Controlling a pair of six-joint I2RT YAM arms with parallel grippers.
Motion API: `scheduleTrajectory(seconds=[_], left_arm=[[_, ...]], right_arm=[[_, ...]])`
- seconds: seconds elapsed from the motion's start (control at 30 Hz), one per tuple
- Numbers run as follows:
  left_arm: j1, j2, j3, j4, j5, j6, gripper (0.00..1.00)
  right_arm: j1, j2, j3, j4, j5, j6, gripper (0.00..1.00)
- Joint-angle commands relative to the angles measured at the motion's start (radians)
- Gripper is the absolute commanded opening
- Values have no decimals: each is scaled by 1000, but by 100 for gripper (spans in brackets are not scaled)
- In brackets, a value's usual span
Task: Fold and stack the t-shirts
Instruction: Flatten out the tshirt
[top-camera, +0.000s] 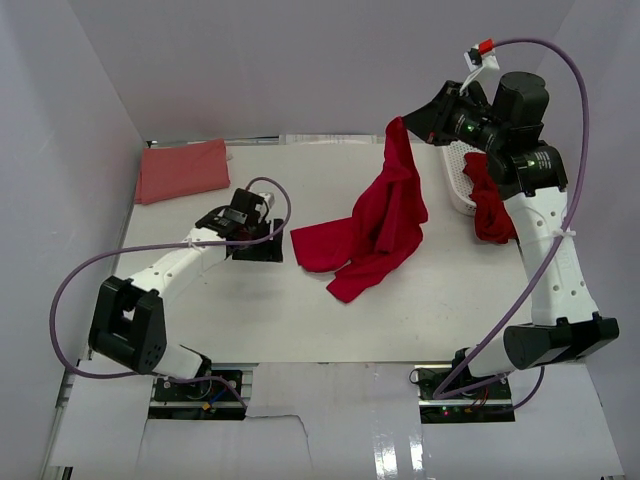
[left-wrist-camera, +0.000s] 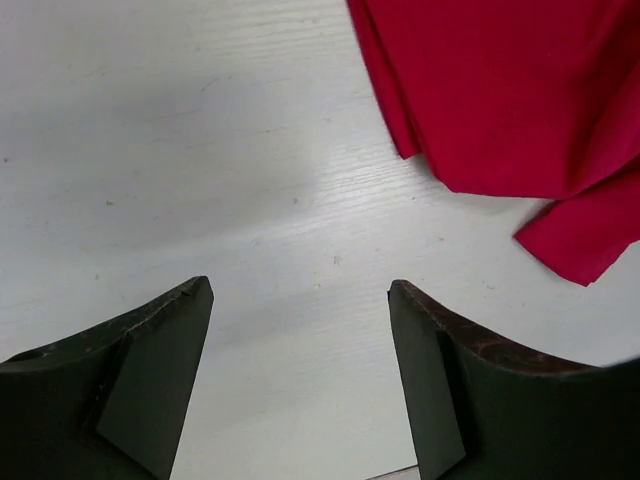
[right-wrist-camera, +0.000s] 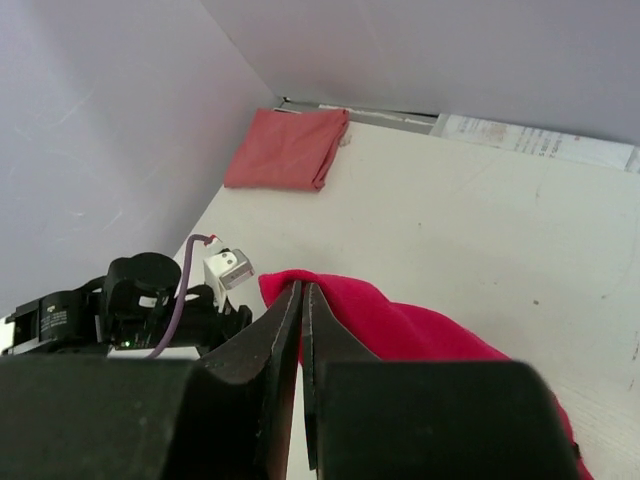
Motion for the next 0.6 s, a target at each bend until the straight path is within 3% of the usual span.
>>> scheduleTrajectory(seconds=[0.0, 0.27, 0.57], left_arm=[[-115, 0, 97, -21, -96, 38, 82], [-296, 48, 190, 74, -107, 112, 83], [-318, 114, 100, 310, 36, 225, 77]], right_arm=[[-5, 30, 41, -21, -20, -13, 8], [-5, 46, -18, -20, -34, -21, 8], [-5, 32, -37, -9, -43, -27, 8]])
